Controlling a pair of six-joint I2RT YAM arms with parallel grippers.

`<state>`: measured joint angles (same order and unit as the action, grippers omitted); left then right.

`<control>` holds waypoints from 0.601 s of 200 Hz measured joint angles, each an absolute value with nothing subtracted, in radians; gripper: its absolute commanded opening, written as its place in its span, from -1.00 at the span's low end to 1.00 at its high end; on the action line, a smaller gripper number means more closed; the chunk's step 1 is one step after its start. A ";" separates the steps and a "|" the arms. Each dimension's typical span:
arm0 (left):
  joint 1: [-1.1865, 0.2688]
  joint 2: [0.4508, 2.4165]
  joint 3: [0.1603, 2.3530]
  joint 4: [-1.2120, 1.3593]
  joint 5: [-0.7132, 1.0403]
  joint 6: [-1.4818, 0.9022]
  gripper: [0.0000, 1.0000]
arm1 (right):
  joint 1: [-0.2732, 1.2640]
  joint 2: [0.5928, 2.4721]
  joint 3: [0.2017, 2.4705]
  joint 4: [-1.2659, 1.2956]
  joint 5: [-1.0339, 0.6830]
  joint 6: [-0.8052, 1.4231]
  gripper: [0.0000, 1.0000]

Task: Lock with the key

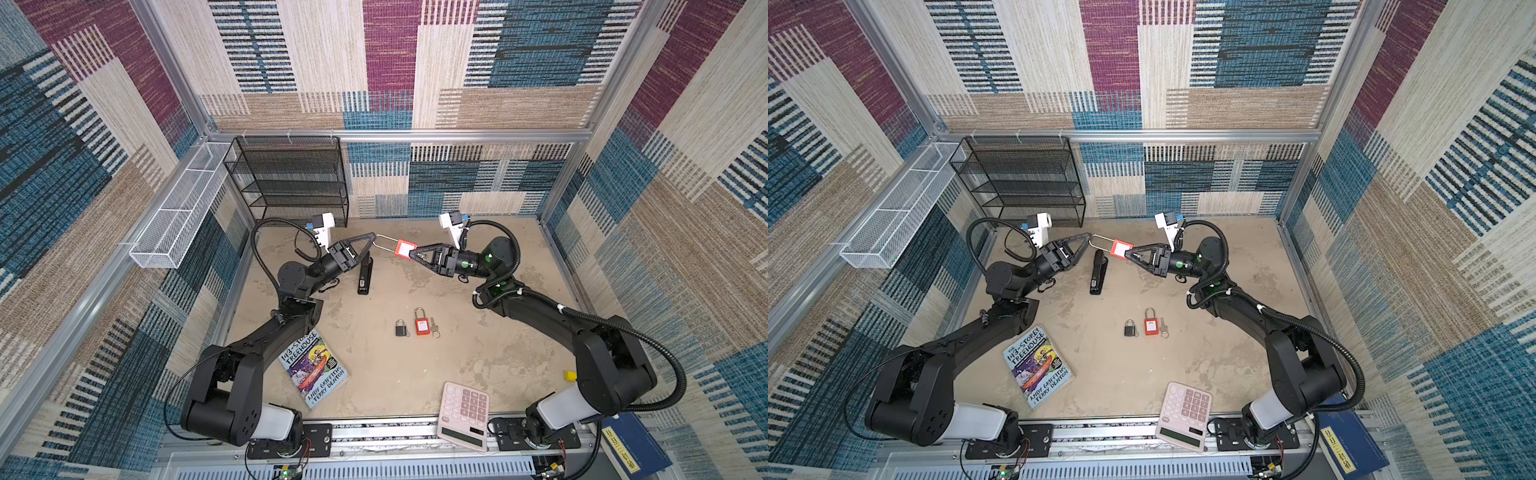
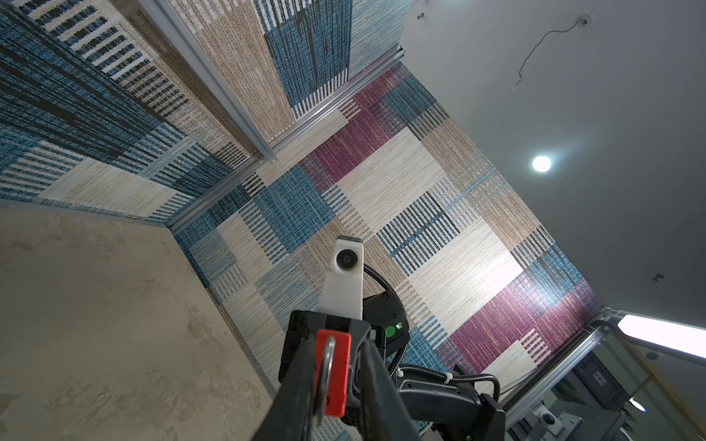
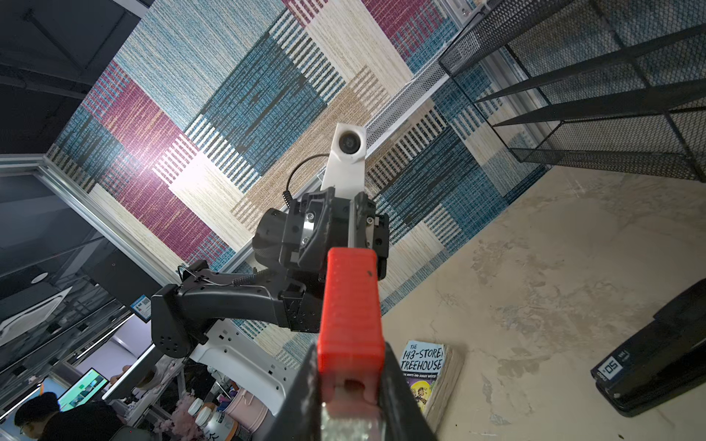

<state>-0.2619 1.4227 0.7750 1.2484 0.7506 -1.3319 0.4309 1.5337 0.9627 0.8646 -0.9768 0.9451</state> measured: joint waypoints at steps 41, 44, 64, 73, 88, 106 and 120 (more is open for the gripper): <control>-0.262 1.425 0.775 1.254 0.759 -1.333 -1.00 | 0.433 1.534 0.971 0.858 -0.983 0.941 -0.79; -0.262 1.426 0.775 1.256 0.759 -1.334 -1.00 | 0.433 1.534 0.971 0.856 -0.984 0.941 -0.79; -0.262 1.427 0.775 1.260 0.762 -1.335 -1.00 | 0.433 1.534 0.971 0.856 -0.984 0.941 -0.79; -0.262 1.428 0.775 1.261 0.762 -1.335 -1.00 | 0.433 1.535 0.972 0.857 -0.986 0.942 -0.79; -0.261 1.428 0.775 1.267 0.762 -1.335 -1.00 | 0.432 1.540 0.977 0.866 -0.989 0.950 -0.80; -0.260 1.428 0.775 1.270 0.762 -1.335 -1.00 | 0.432 1.548 0.981 0.880 -0.995 0.968 -0.80; -0.260 1.428 0.773 1.274 0.762 -1.335 -1.00 | 0.432 1.551 0.982 0.887 -0.996 0.980 -0.80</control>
